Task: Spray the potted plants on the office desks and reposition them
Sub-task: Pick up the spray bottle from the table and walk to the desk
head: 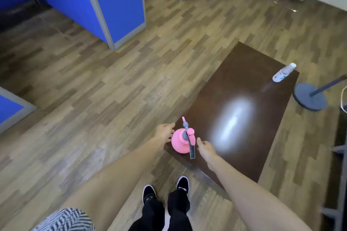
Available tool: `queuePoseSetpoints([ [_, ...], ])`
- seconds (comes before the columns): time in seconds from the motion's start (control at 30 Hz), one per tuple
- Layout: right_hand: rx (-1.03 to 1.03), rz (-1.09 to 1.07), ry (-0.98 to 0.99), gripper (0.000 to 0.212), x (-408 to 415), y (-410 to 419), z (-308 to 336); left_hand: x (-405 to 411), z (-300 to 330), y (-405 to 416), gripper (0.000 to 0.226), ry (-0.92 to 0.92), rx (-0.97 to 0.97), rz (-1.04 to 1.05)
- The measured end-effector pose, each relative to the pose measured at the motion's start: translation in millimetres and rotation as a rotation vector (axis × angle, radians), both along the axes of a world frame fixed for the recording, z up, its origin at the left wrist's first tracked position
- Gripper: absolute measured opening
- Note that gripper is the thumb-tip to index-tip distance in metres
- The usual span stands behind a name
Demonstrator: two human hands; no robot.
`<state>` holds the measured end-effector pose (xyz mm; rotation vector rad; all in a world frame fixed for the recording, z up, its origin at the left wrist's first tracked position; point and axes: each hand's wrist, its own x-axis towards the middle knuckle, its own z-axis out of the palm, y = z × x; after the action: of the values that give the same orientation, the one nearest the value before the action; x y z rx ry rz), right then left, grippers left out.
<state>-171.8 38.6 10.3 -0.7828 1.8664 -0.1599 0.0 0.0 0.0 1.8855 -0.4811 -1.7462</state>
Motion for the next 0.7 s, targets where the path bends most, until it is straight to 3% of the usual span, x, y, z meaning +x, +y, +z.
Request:
queuePoseSetpoints([
  [0.13, 0.074, 0.029, -0.064, 0.053, -9, -24, -33, -16, -31, -27, 0.019, -0.004, 0.052, 0.012],
  [0.7, 0.218, 0.009, -0.33, 0.07, -20, -59, -122, -63, -103, -81, 0.029, 0.124, 0.184, 0.114],
])
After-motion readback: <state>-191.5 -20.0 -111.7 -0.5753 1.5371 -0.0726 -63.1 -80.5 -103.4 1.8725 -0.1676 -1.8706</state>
